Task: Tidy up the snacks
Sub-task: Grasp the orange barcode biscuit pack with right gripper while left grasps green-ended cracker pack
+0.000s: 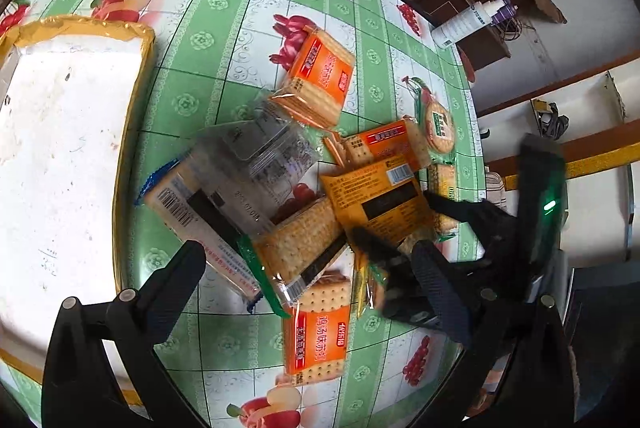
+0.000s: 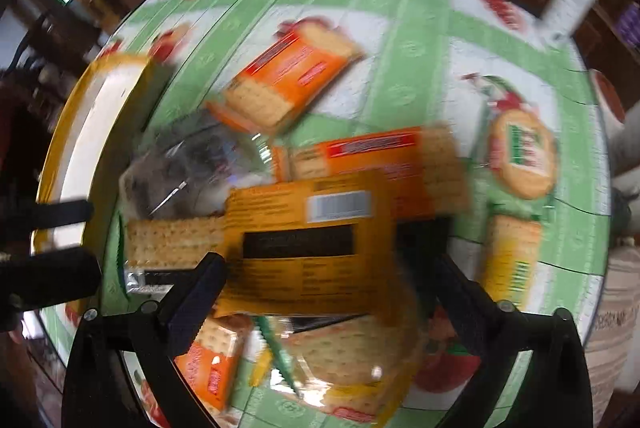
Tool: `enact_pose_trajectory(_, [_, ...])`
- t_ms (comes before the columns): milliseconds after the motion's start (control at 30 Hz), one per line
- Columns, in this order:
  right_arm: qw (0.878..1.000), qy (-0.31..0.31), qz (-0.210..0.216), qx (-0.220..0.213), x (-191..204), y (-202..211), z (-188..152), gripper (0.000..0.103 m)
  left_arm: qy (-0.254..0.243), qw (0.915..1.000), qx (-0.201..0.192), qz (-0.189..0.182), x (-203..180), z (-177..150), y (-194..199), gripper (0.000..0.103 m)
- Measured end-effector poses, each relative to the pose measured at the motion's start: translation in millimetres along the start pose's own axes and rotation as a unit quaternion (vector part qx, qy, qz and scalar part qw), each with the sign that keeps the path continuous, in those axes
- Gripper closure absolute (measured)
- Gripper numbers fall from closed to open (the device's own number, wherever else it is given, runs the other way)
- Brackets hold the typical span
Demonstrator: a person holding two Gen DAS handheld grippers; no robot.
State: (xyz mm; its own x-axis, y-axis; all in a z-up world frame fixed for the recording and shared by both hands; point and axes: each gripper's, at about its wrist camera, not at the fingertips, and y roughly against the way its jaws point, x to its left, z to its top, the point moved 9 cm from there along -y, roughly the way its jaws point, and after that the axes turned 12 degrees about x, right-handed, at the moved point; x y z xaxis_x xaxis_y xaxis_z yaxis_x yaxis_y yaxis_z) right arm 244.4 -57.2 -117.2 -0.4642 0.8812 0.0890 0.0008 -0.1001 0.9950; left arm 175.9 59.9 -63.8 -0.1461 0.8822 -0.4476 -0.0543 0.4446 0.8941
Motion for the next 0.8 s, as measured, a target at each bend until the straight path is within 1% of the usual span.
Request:
enact_pose_trajectory(33, [1.000,0.008,-0.001,0.006,6.0,-3.7,0.0,0.008,-0.005,1.0000,-0.003,0.003,-2.2,0.1,1.6,0.000])
enact_pose_trajectory(67, [1.000,0.022,-0.014,0.012,12.5,-7.7,0.4,0.011,-0.011,0.9999,-0.005,0.007,-4.9,0.0,3.2,0.000])
enact_pose_trajectory(100, [0.999,0.028,-0.034,0.016,14.9,-10.8,0.9,0.011,-0.015,0.9998,-0.006,0.011,-6.6,-0.3,4.1,0.000])
enact_pose_trajectory(133, [0.998,0.028,-0.045,0.020,15.9,-13.0,0.9,0.012,-0.020,0.9997,-0.007,0.014,-8.9,-0.8,4.2,0.000])
enact_pose_trajectory(200, [0.998,0.022,-0.050,0.020,16.1,-11.0,1.3,0.023,-0.024,0.9996,-0.003,0.017,-10.6,-2.1,2.4,0.000])
enact_pose_trajectory(300, [0.998,0.011,-0.052,0.026,10.2,-6.9,-2.9,0.029,-0.028,0.9994,-0.003,0.020,-12.2,-3.6,-0.4,0.000])
enact_pose_trajectory(367, [0.998,-0.001,-0.053,0.023,2.0,-3.1,-10.6,0.029,-0.033,0.9992,-0.004,0.024,-15.2,-5.5,-2.8,0.000])
enact_pose_trajectory(433, [0.999,-0.022,-0.040,0.014,-11.2,4.7,-19.8,0.029,-0.042,0.9986,-0.004,0.031,-19.9,-8.2,-8.8,0.000])
enact_pose_trajectory(533, [0.999,-0.040,-0.031,0.010,-27.0,11.8,-34.4,0.029,-0.047,0.9979,-0.004,0.045,-25.1,-12.2,-20.9,0.000])
enact_pose_trajectory(600, [0.998,-0.046,-0.029,0.009,-33.9,15.4,-46.4,0.029,-0.052,0.9966,0.001,0.063,-28.2,-15.6,-32.7,0.000])
enact_pose_trajectory(667, [0.998,-0.055,-0.024,0.008,-41.6,17.9,-57.1,0.029,-0.059,0.9941,0.001,0.091,-29.1,-15.5,-43.8,0.000])
enact_pose_trajectory(700, [0.998,-0.059,-0.024,0.007,-44.4,19.0,-60.5,0.029,-0.060,0.9935,0.005,0.097,-28.9,-15.1,-48.7,0.000])
enact_pose_trajectory(733, [0.998,-0.063,-0.025,0.004,-48.5,20.9,-64.7,0.029,-0.058,0.9940,0.010,0.093,-29.3,-15.3,-54.1,0.001])
enact_pose_trajectory(767, [0.998,-0.065,-0.025,0.003,-51.3,22.0,-68.0,0.029,-0.053,0.9943,0.012,0.092,-28.7,-14.8,-57.3,0.003])
enact_pose_trajectory(800, [0.997,-0.068,-0.024,0.002,-53.0,22.9,-70.9,0.029,-0.048,0.9941,0.011,0.097,-27.7,-14.4,-59.5,0.012])
